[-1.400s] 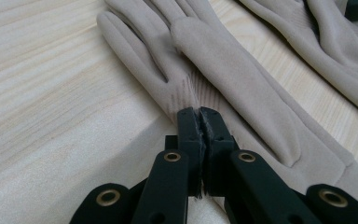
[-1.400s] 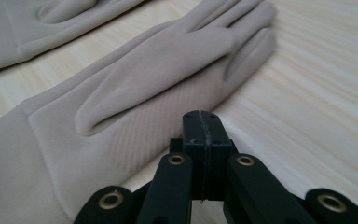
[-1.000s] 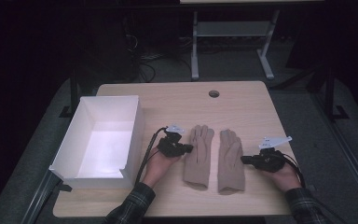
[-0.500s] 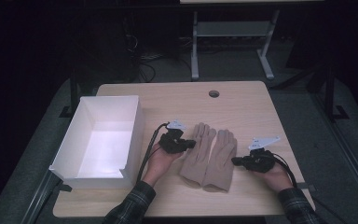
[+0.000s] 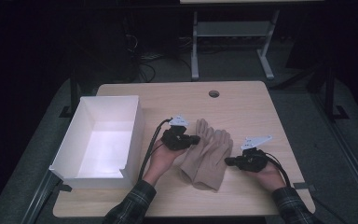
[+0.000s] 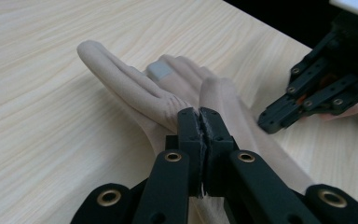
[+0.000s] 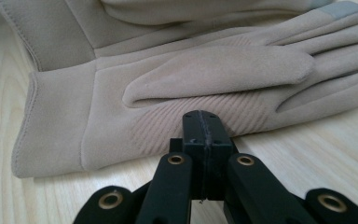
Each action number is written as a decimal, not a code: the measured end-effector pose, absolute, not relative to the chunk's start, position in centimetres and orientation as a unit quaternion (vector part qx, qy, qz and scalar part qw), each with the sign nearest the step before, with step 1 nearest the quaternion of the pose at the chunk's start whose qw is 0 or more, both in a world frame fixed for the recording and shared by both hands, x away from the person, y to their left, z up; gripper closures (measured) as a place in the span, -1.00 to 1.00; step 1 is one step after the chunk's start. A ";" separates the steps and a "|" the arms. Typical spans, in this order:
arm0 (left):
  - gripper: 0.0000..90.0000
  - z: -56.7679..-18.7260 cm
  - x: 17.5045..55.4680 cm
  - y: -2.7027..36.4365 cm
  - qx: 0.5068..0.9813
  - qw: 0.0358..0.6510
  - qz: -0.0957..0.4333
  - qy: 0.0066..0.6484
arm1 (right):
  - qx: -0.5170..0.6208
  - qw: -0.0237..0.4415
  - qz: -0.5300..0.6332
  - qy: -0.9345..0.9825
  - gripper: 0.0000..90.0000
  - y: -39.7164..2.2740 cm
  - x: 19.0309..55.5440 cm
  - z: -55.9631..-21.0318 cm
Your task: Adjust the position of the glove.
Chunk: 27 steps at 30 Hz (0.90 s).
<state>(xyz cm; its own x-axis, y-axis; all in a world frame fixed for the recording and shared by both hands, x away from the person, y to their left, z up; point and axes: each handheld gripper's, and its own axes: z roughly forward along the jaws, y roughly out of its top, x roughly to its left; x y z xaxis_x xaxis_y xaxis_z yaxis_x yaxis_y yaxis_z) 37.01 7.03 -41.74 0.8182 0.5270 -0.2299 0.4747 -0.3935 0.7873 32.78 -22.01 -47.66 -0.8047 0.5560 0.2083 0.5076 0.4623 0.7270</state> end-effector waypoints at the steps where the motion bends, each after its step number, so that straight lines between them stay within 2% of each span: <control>1: 0.96 -41.7 37.0 6.9 0.835 0.463 0.029 0.296 | 0.310 0.030 0.415 0.855 0.99 -21.9 32.8 -47.7; 27: 0.96 -42.4 35.4 2.8 0.854 0.454 0.006 0.253 | 0.313 0.025 0.417 0.853 0.99 -21.2 32.7 -47.8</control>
